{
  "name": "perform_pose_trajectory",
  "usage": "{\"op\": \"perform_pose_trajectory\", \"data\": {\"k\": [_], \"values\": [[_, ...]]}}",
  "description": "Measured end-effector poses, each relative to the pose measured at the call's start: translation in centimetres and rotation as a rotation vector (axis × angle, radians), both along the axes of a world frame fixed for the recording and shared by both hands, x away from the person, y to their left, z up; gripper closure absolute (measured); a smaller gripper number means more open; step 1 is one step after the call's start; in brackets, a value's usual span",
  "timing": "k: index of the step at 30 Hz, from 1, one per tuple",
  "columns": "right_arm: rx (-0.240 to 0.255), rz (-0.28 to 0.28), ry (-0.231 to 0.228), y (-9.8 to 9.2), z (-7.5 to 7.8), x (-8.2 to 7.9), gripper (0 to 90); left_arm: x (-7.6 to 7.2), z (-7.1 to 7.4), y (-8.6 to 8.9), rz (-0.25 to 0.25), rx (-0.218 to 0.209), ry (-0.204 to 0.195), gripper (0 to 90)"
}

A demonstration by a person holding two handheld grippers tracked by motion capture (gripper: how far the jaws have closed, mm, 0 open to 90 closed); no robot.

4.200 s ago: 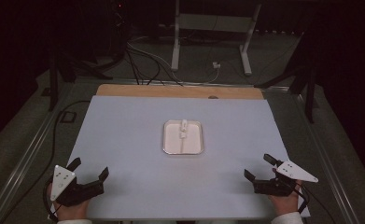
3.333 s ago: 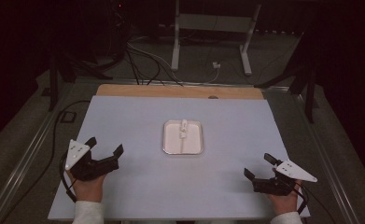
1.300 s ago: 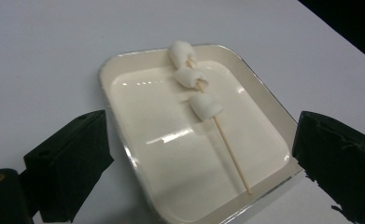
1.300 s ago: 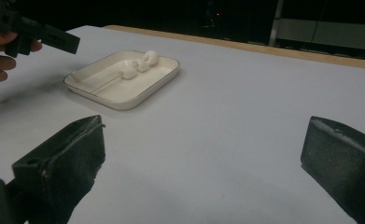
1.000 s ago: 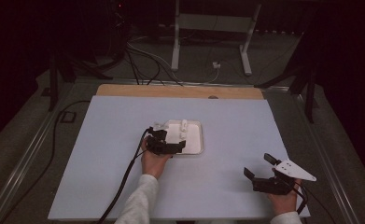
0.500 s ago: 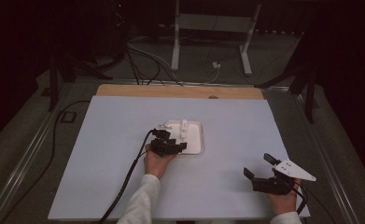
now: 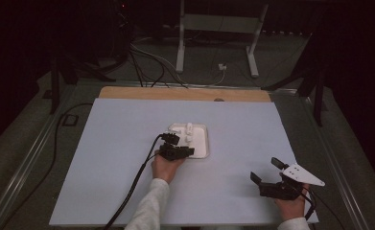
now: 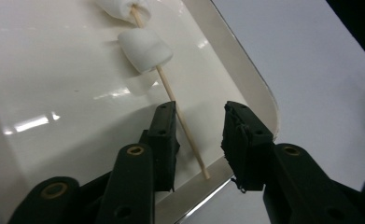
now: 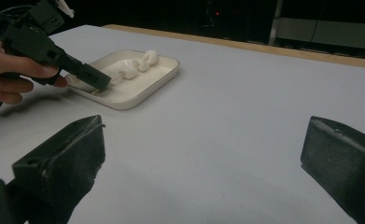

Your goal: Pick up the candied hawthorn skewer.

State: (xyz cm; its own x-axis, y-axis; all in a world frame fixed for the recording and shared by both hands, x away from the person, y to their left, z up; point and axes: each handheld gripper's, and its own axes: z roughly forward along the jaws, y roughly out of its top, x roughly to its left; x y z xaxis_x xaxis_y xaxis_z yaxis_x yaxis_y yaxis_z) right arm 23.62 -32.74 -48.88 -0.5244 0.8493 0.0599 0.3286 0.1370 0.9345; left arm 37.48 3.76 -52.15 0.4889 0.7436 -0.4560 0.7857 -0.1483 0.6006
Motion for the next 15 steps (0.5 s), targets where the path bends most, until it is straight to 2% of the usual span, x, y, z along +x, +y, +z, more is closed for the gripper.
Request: {"op": "perform_pose_trajectory", "data": {"k": [5, 12, 15], "values": [[0.002, -0.002, 0.001, 0.0, 0.0, 0.0, 0.0, 0.3, 0.0, -0.4, 0.021, 0.007, 0.014, 73.9], [0.002, -0.002, 0.003, -0.1, 0.0, 0.0, 0.0, 0.5, 0.3, -1.0, 0.052, 0.075, 0.018, 83.8], [0.002, -0.003, 0.002, -0.1, 0.0, 0.0, 0.0, 0.6, 0.4, -1.1, 0.061, 0.088, 0.019, 88.1]]}}
